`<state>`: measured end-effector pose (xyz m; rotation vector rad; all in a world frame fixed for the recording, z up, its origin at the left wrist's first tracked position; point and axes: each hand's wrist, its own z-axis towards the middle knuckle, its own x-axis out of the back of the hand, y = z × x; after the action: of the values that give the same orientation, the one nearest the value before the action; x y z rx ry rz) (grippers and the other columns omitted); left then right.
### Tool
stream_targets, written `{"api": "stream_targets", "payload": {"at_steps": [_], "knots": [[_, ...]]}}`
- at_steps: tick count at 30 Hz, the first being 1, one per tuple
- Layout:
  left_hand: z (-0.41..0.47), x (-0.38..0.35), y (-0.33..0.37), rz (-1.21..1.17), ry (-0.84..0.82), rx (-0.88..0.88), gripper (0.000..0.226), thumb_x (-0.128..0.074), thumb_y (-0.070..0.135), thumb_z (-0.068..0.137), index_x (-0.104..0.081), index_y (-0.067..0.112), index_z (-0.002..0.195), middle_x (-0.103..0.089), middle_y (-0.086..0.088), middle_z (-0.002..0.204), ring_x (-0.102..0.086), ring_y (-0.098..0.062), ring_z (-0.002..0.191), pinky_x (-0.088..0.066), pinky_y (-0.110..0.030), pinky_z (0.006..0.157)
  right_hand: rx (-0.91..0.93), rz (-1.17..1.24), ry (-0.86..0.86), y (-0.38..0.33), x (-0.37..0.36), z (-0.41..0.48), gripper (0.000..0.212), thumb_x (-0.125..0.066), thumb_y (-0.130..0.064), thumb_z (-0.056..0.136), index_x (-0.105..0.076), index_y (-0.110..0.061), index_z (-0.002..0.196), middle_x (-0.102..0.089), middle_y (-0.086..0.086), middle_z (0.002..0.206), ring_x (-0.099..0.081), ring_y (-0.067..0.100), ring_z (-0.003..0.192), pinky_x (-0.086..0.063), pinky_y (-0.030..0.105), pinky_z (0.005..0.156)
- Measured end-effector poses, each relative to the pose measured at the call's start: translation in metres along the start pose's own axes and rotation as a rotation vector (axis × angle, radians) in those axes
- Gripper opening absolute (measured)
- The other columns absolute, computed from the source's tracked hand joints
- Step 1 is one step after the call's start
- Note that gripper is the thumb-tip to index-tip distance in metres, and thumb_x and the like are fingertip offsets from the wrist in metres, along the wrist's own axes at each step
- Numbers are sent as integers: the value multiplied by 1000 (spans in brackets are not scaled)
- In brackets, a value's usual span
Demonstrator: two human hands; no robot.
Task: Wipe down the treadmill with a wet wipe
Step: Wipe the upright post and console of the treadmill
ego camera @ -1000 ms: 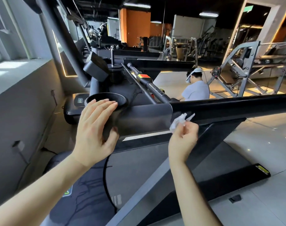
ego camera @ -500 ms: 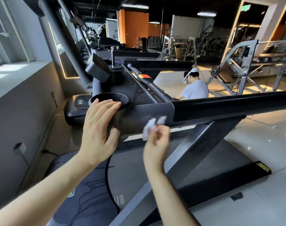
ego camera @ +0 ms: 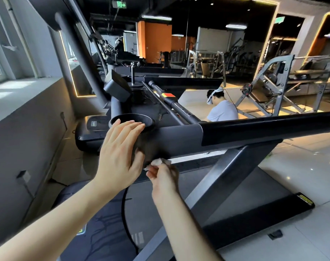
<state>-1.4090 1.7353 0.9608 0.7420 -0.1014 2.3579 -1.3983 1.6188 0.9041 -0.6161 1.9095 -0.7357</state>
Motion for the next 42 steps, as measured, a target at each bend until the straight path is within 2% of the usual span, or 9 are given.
{"api": "stream_targets", "payload": {"at_steps": [5, 9, 14, 19, 22, 26, 30, 37, 42], "knots": [[23, -6, 21, 45, -24, -136, 53, -64, 11, 78, -65, -1, 130, -64, -13, 133, -56, -31, 129, -31, -50, 121, 97, 98, 151, -64, 47, 32, 23, -53, 10, 94, -60, -7, 80, -65, 6, 62, -63, 17, 59, -56, 26, 58], [52, -41, 46, 62, -203, -184, 49, -66, 18, 76, -66, 3, 123, -66, -10, 122, -59, -33, 114, -42, -39, 105, 266, 218, 318, -110, 85, 61, 18, -55, 5, 96, -61, -4, 83, -67, 17, 84, -68, 19, 66, -57, 23, 54], [82, -83, 67, 215, -347, -184, 53, -59, 35, 79, -64, 10, 125, -63, -5, 119, -57, -32, 112, -44, -44, 99, 413, 214, 396, -125, 100, 77, 14, -60, 12, 90, -67, 1, 84, -68, 21, 83, -68, 21, 60, -56, 22, 53], [103, -110, 79, 288, -337, -118, 50, -54, 52, 81, -73, 11, 103, -66, -3, 90, -57, -33, 89, -45, -42, 79, 489, -128, 126, -62, 85, 62, 24, -52, 13, 93, -62, 0, 76, -67, 3, 64, -63, 19, 62, -53, 24, 61], [103, -115, 78, 305, -325, -124, 45, -60, 59, 81, -73, 16, 86, -64, 1, 78, -56, -30, 85, -44, -42, 77, 554, -107, 249, -90, 108, 82, 20, -55, 7, 96, -67, -5, 85, -72, 2, 68, -72, 30, 68, -55, 25, 63], [105, -117, 74, 246, -334, -89, 40, -67, 57, 82, -76, 20, 92, -67, 6, 81, -55, -26, 87, -42, -40, 76, 676, 6, 378, -156, 128, 100, 14, -61, -6, 100, -64, -15, 90, -71, -3, 64, -69, 14, 58, -56, 29, 66], [105, -117, 75, 196, -334, -73, 41, -65, 58, 83, -76, 21, 96, -66, 8, 82, -53, -24, 86, -42, -38, 74, 747, -72, 426, -139, 112, 99, 14, -64, -9, 98, -63, -20, 90, -71, 4, 73, -71, 17, 62, -51, 29, 65], [102, -118, 73, 210, -327, -65, 51, -47, 62, 86, -76, 20, 94, -65, 8, 80, -49, -22, 85, -41, -37, 71, 1077, -503, 90, -99, 105, 76, 8, -63, -12, 96, -65, -12, 88, -68, -7, 73, -65, 13, 68, -50, 26, 61], [102, -117, 75, 205, -351, -54, 49, -55, 63, 85, -76, 21, 99, -67, 9, 84, -51, -22, 88, -47, -41, 76, 966, -365, 446, -168, 146, 126, 18, -61, -11, 95, -62, -23, 83, -71, -8, 72, -68, 27, 74, -56, 43, 73]]}}
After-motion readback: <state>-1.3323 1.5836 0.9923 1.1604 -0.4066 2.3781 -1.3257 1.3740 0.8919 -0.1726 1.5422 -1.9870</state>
